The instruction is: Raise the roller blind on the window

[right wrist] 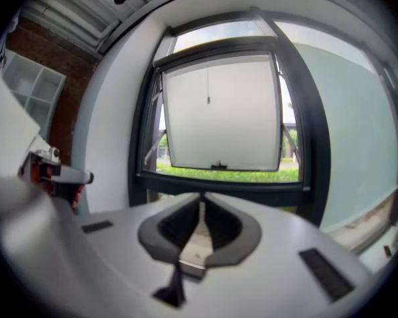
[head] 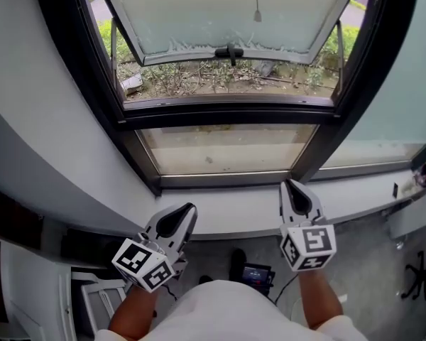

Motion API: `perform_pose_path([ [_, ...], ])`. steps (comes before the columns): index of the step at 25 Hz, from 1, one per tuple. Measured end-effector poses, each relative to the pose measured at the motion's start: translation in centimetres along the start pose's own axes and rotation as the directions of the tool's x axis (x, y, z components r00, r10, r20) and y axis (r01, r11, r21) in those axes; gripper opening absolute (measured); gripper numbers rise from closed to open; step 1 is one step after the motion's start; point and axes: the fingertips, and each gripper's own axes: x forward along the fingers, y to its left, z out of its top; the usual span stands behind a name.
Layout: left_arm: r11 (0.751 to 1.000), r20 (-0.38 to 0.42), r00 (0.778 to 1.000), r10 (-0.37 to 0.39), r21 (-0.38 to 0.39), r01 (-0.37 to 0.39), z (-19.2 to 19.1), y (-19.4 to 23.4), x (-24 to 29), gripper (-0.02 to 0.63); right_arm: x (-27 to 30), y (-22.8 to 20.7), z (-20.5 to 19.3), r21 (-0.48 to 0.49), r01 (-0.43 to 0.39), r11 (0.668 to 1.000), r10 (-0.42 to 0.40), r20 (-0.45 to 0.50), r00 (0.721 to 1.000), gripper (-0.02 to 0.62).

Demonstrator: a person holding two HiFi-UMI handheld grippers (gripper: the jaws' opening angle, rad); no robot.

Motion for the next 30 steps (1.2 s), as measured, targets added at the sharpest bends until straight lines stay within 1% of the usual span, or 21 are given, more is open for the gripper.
perform_pose_path([
  [4, 1.000, -0.012, 1.000, -0.024, -0.007, 0.024, -0.5, -0.8, -2.0, 0.040, -2.5, 1.4, -0.2, -0.005, 0.024, 1.000, -0.024, -0.004, 1.000, 0.038],
  [8, 1.000, -0.021, 0.999, -0.025, -0.011, 0.025, -1.1, -1.5, -3.4, 0.040, -4.3, 2.3, -0.6, -0.010, 0.021, 1.000, -0.021, -0.016, 1.000, 0.038],
  [11, 1.000, -0.022, 1.000, -0.013, -0.013, 0.012, -1.6, -2.5, -3.9, 0.040, -5.2, 2.3, -1.2, -0.013, 0.000, 1.000, 0.000, -0.026, 1.000, 0.038],
  [15, 1.000, -0.019, 1.000, 0.023, -0.017, -0.023, -2.2, -4.1, -4.2, 0.040, -6.1, 2.0, -1.9, -0.012, -0.042, 0.999, 0.042, -0.037, 0.998, 0.038],
  [24, 0.995, -0.023, 0.996, 0.089, -0.040, -0.090, -4.5, -9.0, -3.7, 0.040, -8.8, -0.7, -3.0, -0.007, -0.125, 0.992, 0.124, -0.056, 0.991, 0.038],
  [30, 0.993, -0.022, 0.993, 0.115, -0.028, -0.116, -5.3, -11.0, -3.9, 0.039, -10.4, -1.3, -3.9, -0.012, -0.160, 0.987, 0.159, -0.064, 0.985, 0.038],
])
